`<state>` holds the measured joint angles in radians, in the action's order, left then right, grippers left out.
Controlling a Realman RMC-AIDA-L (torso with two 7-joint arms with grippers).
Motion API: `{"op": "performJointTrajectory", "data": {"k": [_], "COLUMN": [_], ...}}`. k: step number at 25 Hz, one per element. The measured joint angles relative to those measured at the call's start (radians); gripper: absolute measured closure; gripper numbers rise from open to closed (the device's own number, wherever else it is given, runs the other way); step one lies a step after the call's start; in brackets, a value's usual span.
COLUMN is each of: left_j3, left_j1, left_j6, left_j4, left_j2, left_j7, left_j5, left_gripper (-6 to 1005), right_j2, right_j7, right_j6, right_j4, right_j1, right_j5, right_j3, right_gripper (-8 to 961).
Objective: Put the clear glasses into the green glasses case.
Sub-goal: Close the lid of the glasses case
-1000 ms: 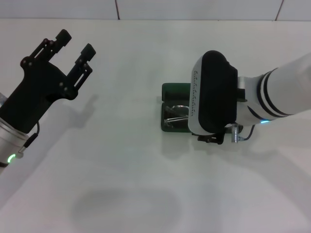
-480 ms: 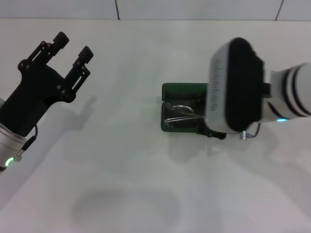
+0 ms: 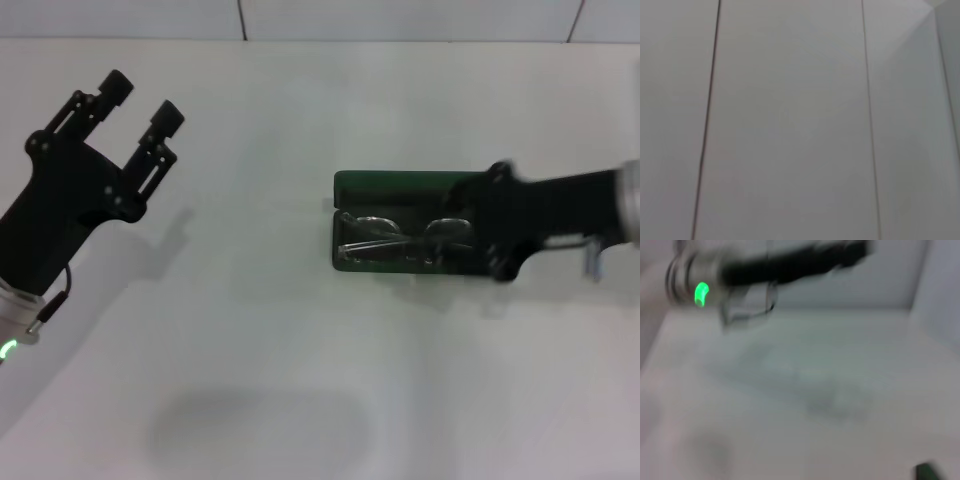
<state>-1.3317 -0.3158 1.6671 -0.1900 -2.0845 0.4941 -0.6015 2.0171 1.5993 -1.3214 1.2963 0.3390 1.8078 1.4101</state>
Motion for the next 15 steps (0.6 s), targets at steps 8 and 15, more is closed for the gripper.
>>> {"op": "performJointTrajectory", "data": {"k": [8,15], "left_j3": [-0.002,-0.001], "left_j1": [-0.041,-0.083], "left_j6": [0.000,-0.019], "left_j4": [-0.009,-0.014], "left_j2": [0.014,0.045], "left_j7": [0.086,0.192], "left_j5": [-0.128,-0.204], "left_gripper": [397,396], "right_j2": [-0.015,0.002], "right_j7": [-0.462,-0.572], "right_j6": [-0.271,-0.281], "right_j4": [-0.586,-0.651], "right_j1": [0.121,0.087], "right_j5": [-0.203,-0.262], "right_j3": [-0.355,-0.453], "right_gripper": [448,442]}}
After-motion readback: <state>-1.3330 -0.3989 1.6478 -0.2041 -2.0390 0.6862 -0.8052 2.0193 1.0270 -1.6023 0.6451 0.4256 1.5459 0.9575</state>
